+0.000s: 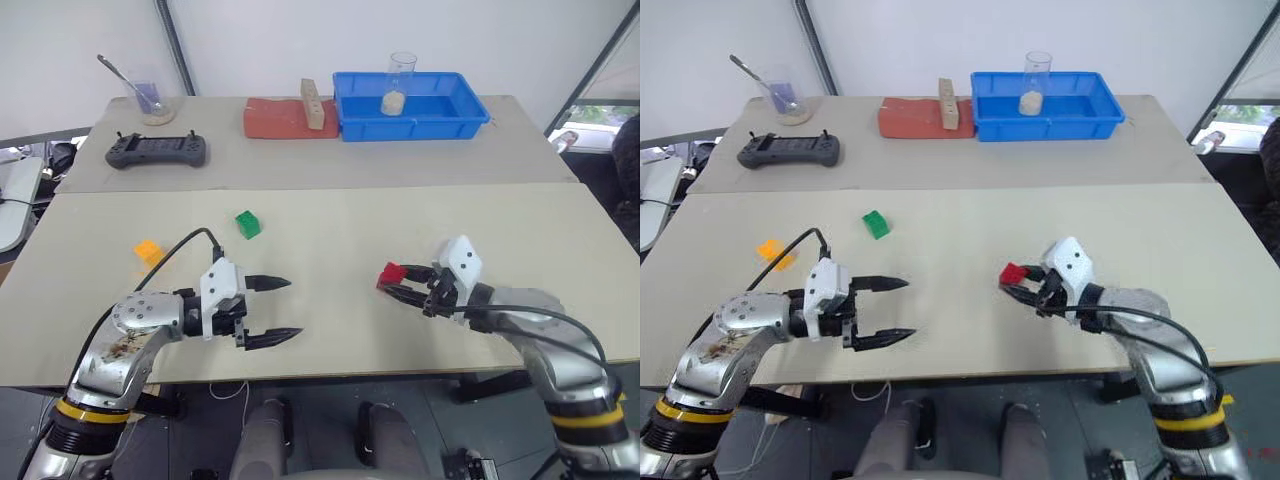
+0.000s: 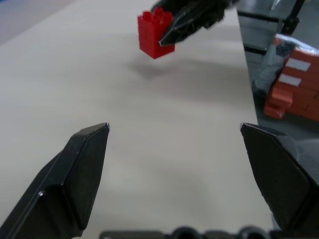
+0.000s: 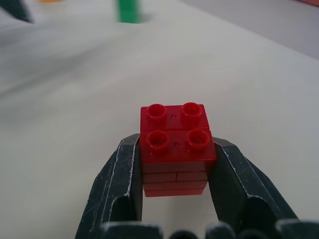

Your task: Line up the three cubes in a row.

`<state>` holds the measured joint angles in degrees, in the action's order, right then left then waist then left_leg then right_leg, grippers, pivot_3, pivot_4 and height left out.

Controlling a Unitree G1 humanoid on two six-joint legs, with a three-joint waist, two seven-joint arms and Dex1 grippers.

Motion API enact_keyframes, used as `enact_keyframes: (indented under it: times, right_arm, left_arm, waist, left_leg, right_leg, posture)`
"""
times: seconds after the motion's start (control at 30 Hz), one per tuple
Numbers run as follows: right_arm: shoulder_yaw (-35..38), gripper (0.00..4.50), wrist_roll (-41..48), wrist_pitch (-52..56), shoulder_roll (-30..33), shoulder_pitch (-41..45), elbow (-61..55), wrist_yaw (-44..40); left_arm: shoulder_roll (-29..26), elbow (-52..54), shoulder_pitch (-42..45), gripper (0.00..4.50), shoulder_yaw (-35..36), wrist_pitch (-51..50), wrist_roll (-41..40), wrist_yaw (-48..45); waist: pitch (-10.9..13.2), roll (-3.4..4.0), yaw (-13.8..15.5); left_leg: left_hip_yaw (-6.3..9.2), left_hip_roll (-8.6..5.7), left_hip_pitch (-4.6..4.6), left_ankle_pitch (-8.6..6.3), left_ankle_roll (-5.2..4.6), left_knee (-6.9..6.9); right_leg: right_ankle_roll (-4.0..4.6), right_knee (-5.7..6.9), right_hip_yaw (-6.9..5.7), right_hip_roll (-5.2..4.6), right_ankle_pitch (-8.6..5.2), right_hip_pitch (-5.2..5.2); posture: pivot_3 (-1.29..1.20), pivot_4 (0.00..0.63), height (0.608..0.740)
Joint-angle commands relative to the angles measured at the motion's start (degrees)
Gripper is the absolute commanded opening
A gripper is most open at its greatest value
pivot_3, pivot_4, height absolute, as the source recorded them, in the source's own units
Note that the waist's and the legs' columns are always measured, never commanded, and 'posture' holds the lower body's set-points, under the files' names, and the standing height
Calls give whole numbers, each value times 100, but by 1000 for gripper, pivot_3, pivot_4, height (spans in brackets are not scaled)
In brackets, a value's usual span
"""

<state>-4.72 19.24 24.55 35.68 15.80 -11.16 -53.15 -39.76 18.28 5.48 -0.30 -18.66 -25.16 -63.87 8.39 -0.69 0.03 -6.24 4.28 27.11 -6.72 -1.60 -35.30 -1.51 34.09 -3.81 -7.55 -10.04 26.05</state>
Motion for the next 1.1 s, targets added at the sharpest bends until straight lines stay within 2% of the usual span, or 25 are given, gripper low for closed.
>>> enact_keyframes:
  times: [0.03, 0.27, 0.6, 0.7, 0.87, 1.0, 1.1]
  right_arm:
    - [-416, 1444, -118, -939, -36, 590, 858, -1050]
    - [-956, 1444, -448, -2251, -321, 1314, 2464, -2289]
    - [-977, 1444, -714, -3175, -339, 1753, 3696, -3026]
    - [-966, 2921, -796, -3302, -358, 1872, 3947, -3089]
    - [-707, 4483, -655, -3053, -190, 1880, 3585, -3024]
    - [-445, 4483, -314, -2329, 162, 1584, 2496, -2910]
    - [-146, 4483, 74, -1401, 436, 1273, 1357, -2579]
  left_arm:
    - [-74, 488, -280, 4500, 317, 127, -189, 101]
    - [-151, 1168, -1059, 4500, 645, 13, -309, 389]
    - [-195, 1330, -1276, 4500, 689, 40, -312, 521]
    - [-149, 1264, -1167, 4500, 591, 51, -268, 572]
    - [191, 699, -854, 4500, 549, 119, -26, 1065]
    - [537, 144, -630, 4500, 460, 445, 361, 1472]
    - [944, -355, -289, 4500, 445, 568, 645, 2041]
  waist:
    - [4, -5, 8]
    - [9, -14, 78]
    - [9, -13, 77]
    - [9, -13, 79]
    - [9, -13, 76]
    - [9, -13, 83]
    - [9, -14, 157]
  left_leg:
    - [-2, 1, 2, 0, 0, 0]
    - [-9, 2, 11, 0, 1, -5]
    - [-15, 6, 11, 2, 4, -6]
    - [-15, 7, 11, 3, 5, -6]
    - [-16, 7, 11, 12, 20, -6]
    - [-16, 8, 12, 21, 34, -6]
    - [-13, 9, 10, 22, 35, -6]
  right_leg:
    - [0, -1, 0, 0, 0, 2]
    - [1, -3, 2, 0, 1, 2]
    - [2, 3, -1, 0, 2, 7]
    - [2, 4, -1, 0, 2, 6]
    - [2, 8, -1, 0, 3, 7]
    - [3, 18, 0, 0, 3, 3]
    - [3, 21, -4, 0, 3, 9]
  posture:
    - [0, 150, 740]
    - [0, 150, 740]
    - [0, 150, 740]
    - [0, 150, 740]
    - [0, 150, 740]
    - [0, 150, 740]
    - [0, 150, 740]
